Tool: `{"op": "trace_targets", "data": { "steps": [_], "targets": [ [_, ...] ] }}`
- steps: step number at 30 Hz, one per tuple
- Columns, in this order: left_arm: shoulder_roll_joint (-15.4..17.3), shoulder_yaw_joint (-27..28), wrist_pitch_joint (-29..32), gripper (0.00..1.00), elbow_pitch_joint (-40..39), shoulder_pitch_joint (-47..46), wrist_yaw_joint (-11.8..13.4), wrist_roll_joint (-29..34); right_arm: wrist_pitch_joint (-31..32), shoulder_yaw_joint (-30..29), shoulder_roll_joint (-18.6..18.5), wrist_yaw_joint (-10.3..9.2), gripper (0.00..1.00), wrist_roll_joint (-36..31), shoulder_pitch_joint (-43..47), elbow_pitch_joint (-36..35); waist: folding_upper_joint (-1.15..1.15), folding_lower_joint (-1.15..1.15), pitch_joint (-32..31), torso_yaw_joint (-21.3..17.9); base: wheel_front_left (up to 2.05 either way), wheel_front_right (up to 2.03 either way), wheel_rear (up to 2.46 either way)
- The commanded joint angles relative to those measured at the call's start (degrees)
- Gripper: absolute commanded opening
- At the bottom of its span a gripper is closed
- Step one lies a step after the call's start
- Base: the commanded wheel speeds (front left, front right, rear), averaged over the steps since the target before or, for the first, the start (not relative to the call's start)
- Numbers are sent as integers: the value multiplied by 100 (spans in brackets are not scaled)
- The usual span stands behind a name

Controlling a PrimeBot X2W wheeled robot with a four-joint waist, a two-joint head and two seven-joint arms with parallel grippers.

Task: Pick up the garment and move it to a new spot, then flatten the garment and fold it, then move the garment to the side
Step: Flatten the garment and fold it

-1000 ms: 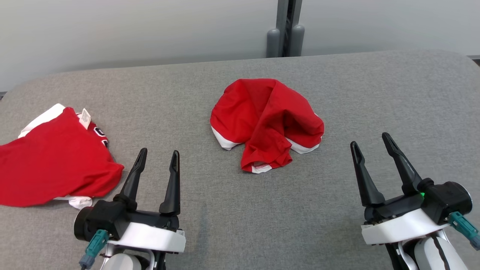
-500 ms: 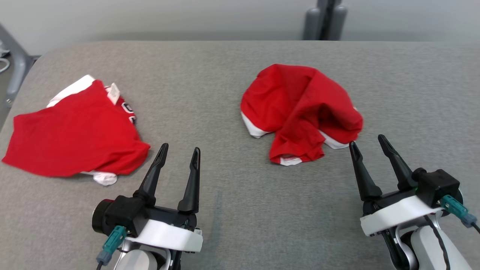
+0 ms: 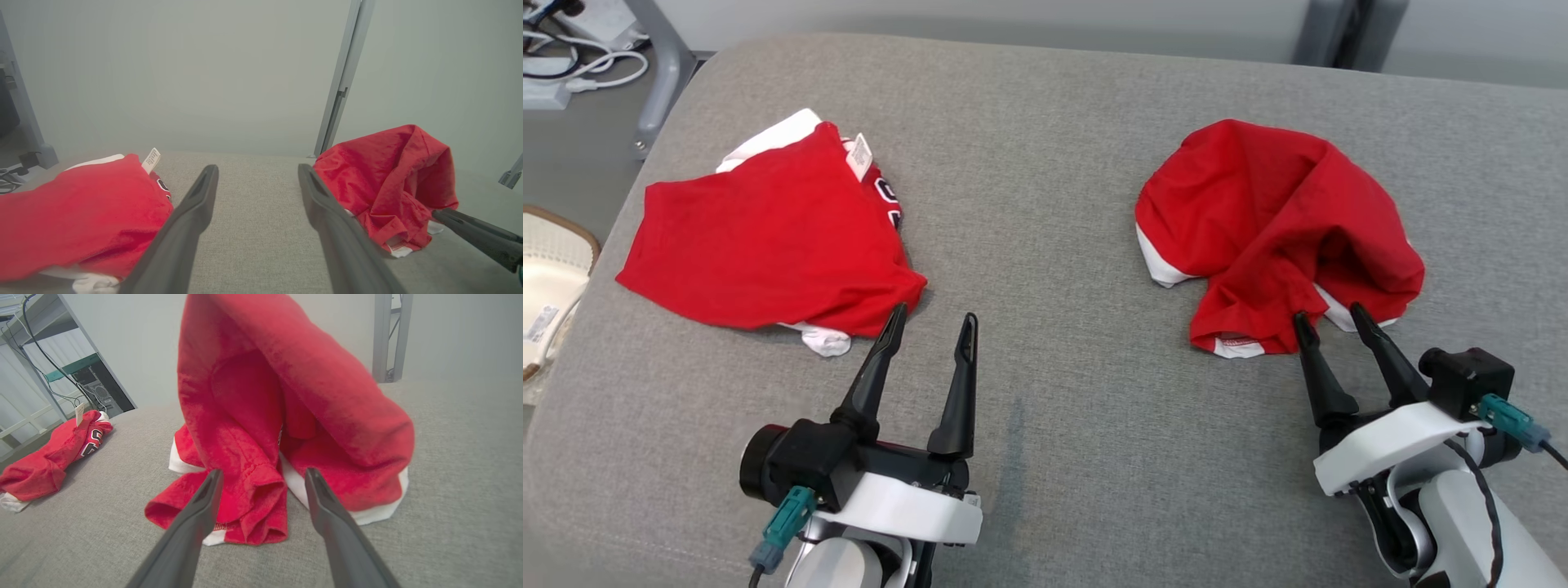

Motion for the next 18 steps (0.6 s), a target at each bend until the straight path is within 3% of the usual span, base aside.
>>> {"op": "trace_targets", "data": {
  "steps": [1,14,15,16,18],
  "targets": [
    [16,1,-25,100,-24,-93,19,-15,-4,27,-53,0,100,20,-59,43,0,0,24,35,0,0,0],
    [16,-75,-25,100,-59,-150,93,-35,-4,625,-87,0,98,601,-484,789,0,0,133,124,0,0,0],
    [17,-83,-25,100,-60,-159,99,-36,-4,701,-99,0,38,660,-518,814,0,0,143,117,0,0,0],
    [16,-90,-25,100,-61,-170,106,-41,-4,730,-130,0,0,682,-573,793,0,0,152,109,0,0,0],
    [16,-104,-25,100,-54,-181,114,-41,-4,788,-151,0,0,746,-610,680,0,0,153,77,0,0,0]
  ]
}}
